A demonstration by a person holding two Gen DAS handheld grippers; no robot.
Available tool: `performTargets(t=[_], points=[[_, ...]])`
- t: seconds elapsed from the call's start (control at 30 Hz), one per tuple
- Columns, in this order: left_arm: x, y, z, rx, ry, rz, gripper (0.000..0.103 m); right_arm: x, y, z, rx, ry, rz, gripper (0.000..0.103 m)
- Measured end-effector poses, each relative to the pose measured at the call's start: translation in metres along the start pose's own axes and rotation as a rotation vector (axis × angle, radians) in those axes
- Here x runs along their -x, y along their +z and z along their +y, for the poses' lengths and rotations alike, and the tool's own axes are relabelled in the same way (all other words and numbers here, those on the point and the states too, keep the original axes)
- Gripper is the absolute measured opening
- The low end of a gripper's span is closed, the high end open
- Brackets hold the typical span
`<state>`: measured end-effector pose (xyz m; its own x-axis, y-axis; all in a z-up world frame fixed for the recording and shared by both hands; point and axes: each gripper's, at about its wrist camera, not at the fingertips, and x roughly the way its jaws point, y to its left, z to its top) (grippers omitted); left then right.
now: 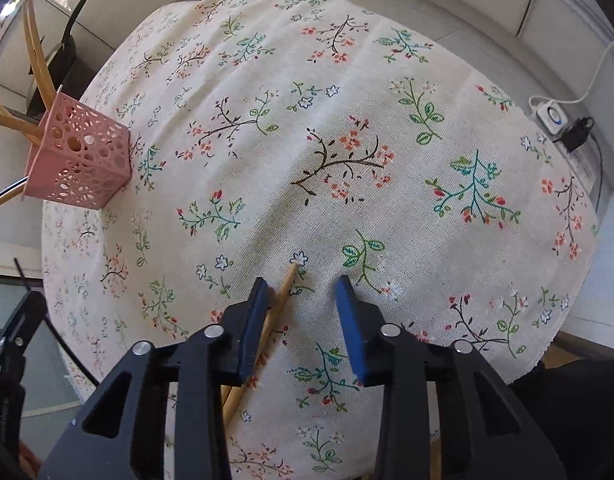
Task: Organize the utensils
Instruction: 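Lift the held chopsticks upright and carry them to the basket, then insert the chopsticks into the basket and open both tools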
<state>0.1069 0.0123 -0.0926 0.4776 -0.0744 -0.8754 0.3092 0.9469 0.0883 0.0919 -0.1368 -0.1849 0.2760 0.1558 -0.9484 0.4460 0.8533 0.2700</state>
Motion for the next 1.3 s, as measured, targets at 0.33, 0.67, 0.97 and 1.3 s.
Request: performTargets(t=[0.33,0.67,0.97,1.3], points=[[0.031,-0.002,0.02,0.089,-0.01,-0.13,0.003,-0.002,0.008,-0.004,-0.048,0.117,-0.104,0.006],[0.092,-0.014,0.034,0.199,-0.073,-0.32,0.003,0.109,-0.002,0.004,0.152,0.273,-0.356,0.005],[0.123,-0.015,0.041,0.231,-0.07,-0.417,0.003,0.175,-0.008,0.003,0.208,0.388,-0.466,0.004],[0.156,-0.006,0.048,0.254,-0.081,-0.502,0.003,0.216,0.012,0.002,0.157,0.495,-0.514,0.004]])
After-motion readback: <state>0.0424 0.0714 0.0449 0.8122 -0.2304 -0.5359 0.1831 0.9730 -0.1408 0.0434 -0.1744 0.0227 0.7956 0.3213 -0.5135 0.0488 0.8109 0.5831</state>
